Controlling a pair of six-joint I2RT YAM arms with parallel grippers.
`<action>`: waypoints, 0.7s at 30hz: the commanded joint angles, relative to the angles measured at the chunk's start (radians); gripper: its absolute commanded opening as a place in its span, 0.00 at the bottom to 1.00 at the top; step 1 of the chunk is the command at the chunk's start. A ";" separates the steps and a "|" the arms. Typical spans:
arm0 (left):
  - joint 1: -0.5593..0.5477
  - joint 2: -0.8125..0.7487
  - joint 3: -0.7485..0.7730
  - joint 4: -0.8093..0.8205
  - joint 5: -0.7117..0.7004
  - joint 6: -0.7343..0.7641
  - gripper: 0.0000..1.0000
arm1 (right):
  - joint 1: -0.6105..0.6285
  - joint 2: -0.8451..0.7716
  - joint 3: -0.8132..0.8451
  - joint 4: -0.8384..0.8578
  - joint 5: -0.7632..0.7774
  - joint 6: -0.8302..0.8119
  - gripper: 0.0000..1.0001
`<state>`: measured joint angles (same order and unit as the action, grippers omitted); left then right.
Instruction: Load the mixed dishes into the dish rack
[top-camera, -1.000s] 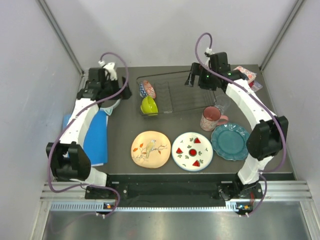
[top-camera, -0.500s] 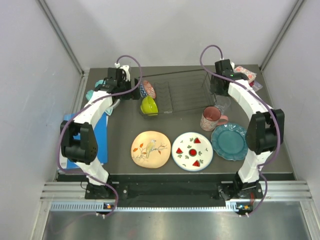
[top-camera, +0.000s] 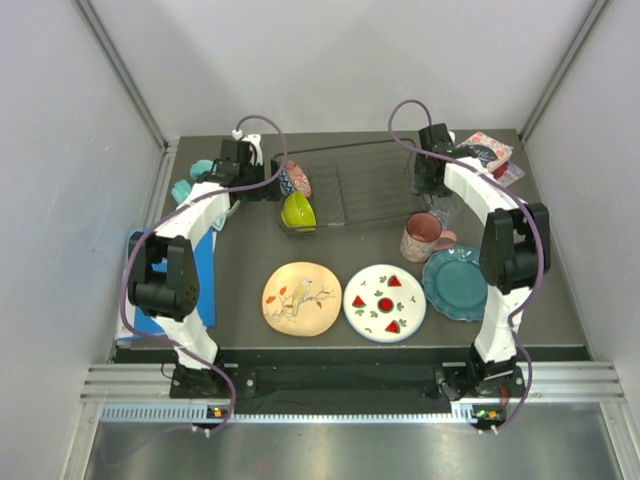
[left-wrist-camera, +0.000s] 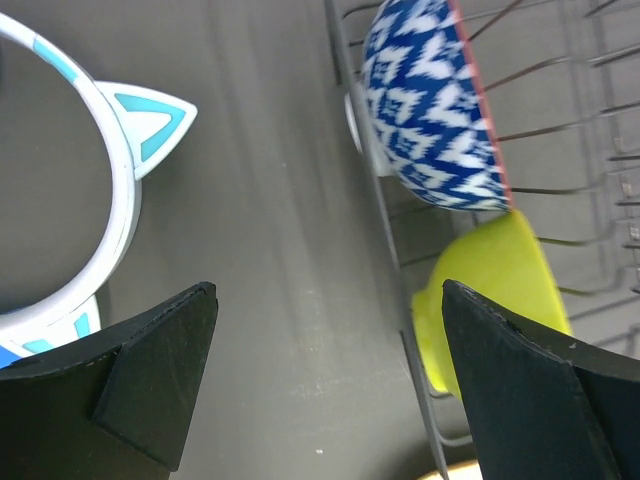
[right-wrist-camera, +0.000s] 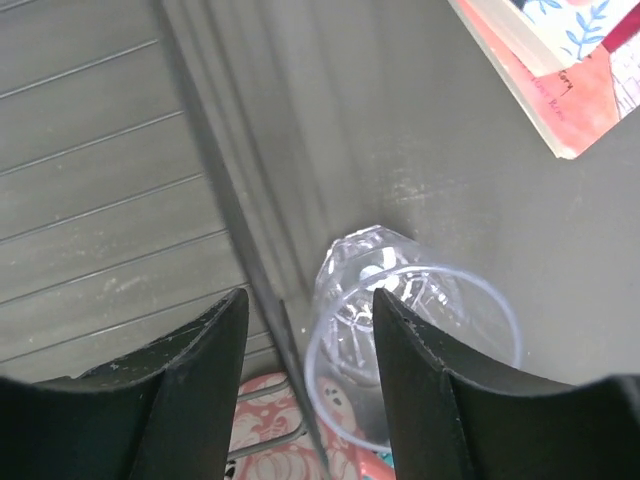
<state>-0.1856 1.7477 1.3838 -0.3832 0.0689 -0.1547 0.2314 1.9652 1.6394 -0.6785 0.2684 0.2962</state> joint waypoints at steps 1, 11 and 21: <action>-0.002 0.038 -0.005 0.060 -0.029 0.009 0.98 | 0.058 -0.012 0.060 0.008 0.023 -0.026 0.52; 0.000 0.055 -0.008 0.060 -0.060 0.043 0.98 | 0.203 -0.124 -0.085 0.007 0.046 -0.009 0.50; 0.000 -0.011 -0.084 0.063 -0.116 0.070 0.98 | 0.229 -0.163 -0.108 -0.018 0.075 -0.011 0.77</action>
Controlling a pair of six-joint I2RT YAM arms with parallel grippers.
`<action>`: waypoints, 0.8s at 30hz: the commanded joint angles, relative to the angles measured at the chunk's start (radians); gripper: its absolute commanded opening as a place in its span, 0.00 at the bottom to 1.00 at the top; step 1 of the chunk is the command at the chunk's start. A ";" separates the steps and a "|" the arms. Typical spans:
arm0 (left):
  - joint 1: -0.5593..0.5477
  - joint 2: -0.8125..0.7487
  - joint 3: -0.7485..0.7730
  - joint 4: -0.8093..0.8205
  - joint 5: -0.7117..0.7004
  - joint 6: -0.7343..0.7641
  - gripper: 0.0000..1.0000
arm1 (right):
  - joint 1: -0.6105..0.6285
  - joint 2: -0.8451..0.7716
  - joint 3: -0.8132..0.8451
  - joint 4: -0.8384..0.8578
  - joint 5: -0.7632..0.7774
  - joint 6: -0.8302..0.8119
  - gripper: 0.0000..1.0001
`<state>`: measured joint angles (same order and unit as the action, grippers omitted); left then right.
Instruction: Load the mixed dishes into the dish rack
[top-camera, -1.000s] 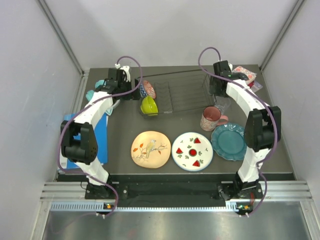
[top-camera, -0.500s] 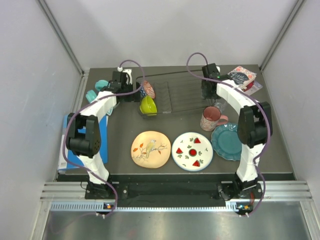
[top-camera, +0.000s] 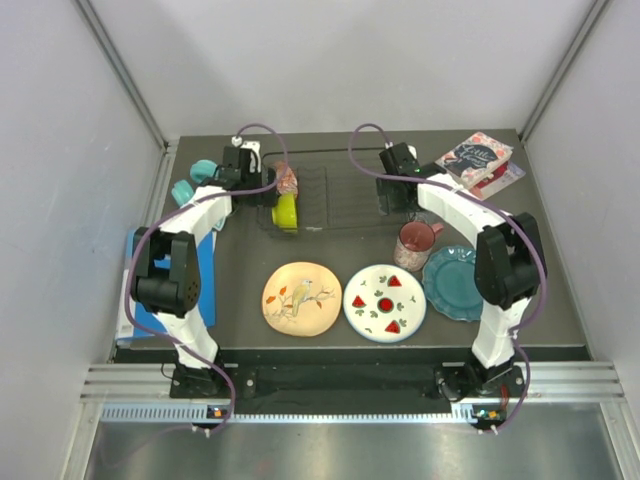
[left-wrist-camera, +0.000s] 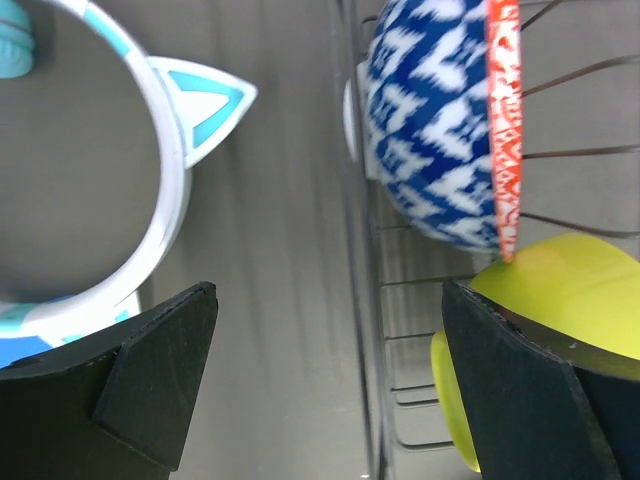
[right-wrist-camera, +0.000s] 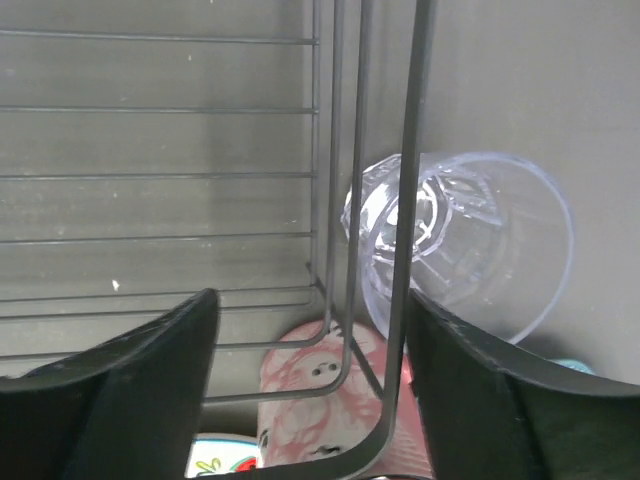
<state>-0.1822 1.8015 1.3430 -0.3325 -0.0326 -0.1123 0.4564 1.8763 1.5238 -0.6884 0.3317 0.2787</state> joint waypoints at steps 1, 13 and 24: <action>-0.003 -0.080 -0.053 0.015 -0.021 0.031 0.99 | -0.008 -0.084 0.004 -0.010 0.012 0.007 0.79; 0.004 -0.171 -0.107 0.000 -0.038 0.049 0.99 | -0.208 -0.170 0.032 -0.013 -0.102 0.017 0.90; 0.018 -0.274 -0.111 -0.040 -0.044 0.057 0.99 | -0.288 -0.154 -0.129 0.029 -0.082 0.040 0.86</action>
<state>-0.1768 1.6157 1.2377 -0.3691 -0.0689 -0.0746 0.1799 1.7245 1.4395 -0.6785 0.2375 0.3004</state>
